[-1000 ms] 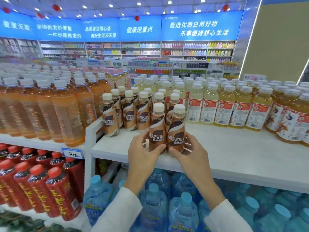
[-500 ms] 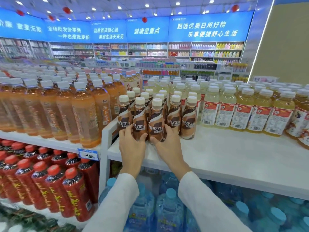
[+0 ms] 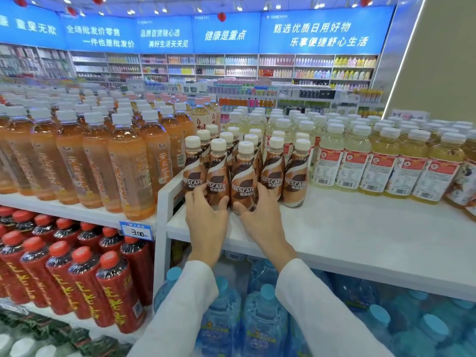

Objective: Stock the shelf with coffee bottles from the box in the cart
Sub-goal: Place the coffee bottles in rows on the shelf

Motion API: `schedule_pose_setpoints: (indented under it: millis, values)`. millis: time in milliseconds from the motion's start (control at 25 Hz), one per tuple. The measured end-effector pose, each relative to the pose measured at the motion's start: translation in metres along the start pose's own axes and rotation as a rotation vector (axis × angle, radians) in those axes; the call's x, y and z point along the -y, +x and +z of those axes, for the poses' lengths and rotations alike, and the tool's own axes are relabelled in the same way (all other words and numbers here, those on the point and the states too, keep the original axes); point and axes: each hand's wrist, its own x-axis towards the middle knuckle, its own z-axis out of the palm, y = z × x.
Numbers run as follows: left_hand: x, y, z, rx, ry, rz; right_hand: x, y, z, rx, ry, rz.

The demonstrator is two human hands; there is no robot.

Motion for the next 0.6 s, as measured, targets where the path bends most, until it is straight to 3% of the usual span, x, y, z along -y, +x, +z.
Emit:
schedule_pose_setpoints:
  millis: [600]
  values:
    - [0.0017, -0.0031, -0.0042, 0.044, 0.071, 0.015, -0.0024, -0.0026, -0.0009, 0.044, -0.047, 0.041]
